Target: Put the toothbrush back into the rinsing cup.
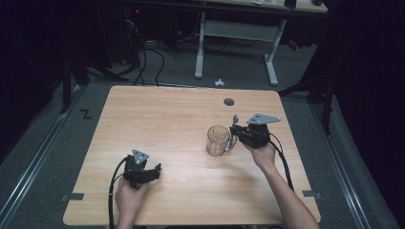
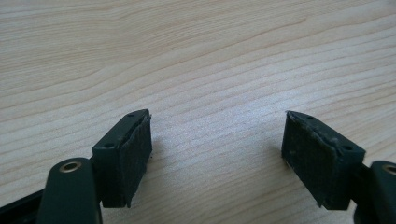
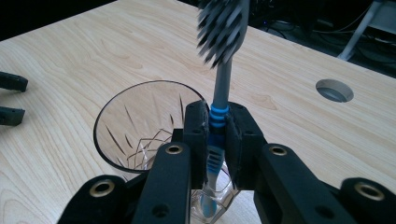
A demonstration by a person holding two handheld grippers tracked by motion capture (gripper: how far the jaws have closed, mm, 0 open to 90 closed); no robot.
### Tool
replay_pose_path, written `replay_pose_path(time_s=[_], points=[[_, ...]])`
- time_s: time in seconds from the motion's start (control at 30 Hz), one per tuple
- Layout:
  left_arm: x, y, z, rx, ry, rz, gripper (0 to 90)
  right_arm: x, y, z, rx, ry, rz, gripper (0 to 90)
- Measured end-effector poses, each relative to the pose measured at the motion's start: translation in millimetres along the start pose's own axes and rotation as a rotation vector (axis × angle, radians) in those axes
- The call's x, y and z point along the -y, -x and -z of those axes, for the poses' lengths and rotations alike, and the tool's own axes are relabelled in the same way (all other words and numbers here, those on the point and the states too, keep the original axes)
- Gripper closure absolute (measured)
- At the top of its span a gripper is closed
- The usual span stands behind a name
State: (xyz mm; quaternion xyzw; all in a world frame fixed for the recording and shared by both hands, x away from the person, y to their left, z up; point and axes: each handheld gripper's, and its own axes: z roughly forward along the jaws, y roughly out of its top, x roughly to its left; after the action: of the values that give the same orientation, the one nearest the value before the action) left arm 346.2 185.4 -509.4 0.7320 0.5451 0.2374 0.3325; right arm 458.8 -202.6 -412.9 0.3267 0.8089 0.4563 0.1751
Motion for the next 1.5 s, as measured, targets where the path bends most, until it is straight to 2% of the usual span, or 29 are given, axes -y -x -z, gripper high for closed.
replay_pose_path(time_s=[0.47,0.77,1.2,1.5], points=[[0.0,0.0,0.0,0.0,0.0,0.0,24.9,3.0,-0.4,-6.1,-0.001,-0.019,-0.011,79.0],[0.0,0.0,0.0,0.0,0.0,0.0,24.9,3.6,-0.8,-8.2,-0.003,-0.027,-0.008,74.9],[0.0,0.0,0.0,0.0,0.0,0.0,24.9,3.7,0.2,-6.7,-0.005,-0.032,-0.021,57.6],[0.0,0.0,0.0,0.0,0.0,0.0,24.9,1.7,0.3,1.4,0.015,-0.016,-0.018,54.6]])
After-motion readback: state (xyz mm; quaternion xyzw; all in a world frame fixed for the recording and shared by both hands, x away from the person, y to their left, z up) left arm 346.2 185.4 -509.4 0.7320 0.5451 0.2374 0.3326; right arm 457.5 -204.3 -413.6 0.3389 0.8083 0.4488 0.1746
